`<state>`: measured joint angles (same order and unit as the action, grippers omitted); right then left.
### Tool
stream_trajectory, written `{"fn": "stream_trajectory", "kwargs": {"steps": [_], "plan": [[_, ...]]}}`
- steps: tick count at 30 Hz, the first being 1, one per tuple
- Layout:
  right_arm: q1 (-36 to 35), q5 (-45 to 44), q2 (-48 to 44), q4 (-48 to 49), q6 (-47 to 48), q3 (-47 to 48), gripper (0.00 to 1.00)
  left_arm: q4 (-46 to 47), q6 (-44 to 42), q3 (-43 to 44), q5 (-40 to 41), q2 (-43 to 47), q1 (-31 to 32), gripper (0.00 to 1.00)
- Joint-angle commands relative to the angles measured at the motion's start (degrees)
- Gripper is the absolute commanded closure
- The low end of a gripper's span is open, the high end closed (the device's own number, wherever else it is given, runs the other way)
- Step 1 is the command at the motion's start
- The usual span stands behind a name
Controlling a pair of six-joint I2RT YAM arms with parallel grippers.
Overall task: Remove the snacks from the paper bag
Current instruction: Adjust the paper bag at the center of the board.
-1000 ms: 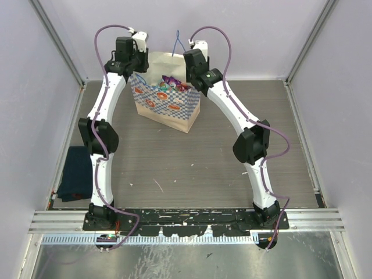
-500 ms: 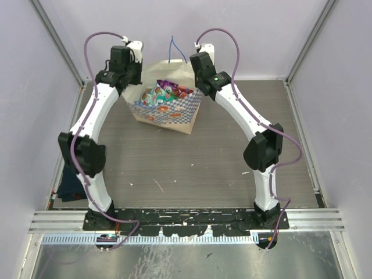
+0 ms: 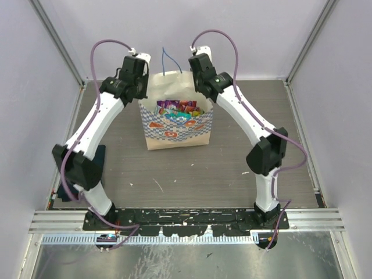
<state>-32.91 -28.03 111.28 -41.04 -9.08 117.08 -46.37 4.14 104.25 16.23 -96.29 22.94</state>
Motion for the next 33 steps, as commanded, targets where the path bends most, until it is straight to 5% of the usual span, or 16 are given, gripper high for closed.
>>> {"fn": "stream_trajectory", "kwargs": {"steps": [1, 4, 7, 9, 14, 18, 24, 30, 33], "plan": [[3.2, 2.36, 9.77, 5.9, 3.13, 20.86, 1.0, 10.63, -1.33, 16.96, 8.17, -9.09, -0.61, 1.0], [6.05, 5.84, 16.15, 2.32, 2.38, 36.76, 1.0, 10.75, -4.21, 32.5, 10.1, -19.43, -0.6, 1.0], [7.42, 9.1, 12.04, 8.6, 2.67, 33.34, 1.0, 8.95, -6.11, 48.1, 9.14, -27.49, -0.19, 1.0], [7.49, 13.54, 1.53, 19.86, 2.73, 13.69, 0.99, 15.96, -7.47, 37.1, 9.97, -21.17, 1.84, 1.0], [6.63, 16.59, -11.9, 31.72, -0.26, -15.17, 0.99, 52.09, -9.54, -15.28, 16.57, 4.27, 7.91, 1.0], [4.51, 16.5, -22.24, 38.27, -2.41, -34.12, 1.0, 60.45, 0.18, -38.76, 18.13, 18.33, 10.1, 1.0], [2.93, 14.23, -32.68, 47.76, -4.91, -54.14, 0.94, 62.44, 7.61, -56.06, 24.42, 29.56, 14.68, 1.0], [0.58, 10.63, -37.11, 56.38, -10.03, -70.46, 0.93, 62.19, 11.62, -62.94, 35.16, 29.4, 22.64, 1.0], [-1.94, 7.39, -38.24, 57.7, -11.8, -74.88, 0.82, 62.73, 15.05, -66.37, 39.76, 28.55, 26.55, 1.0]]}}
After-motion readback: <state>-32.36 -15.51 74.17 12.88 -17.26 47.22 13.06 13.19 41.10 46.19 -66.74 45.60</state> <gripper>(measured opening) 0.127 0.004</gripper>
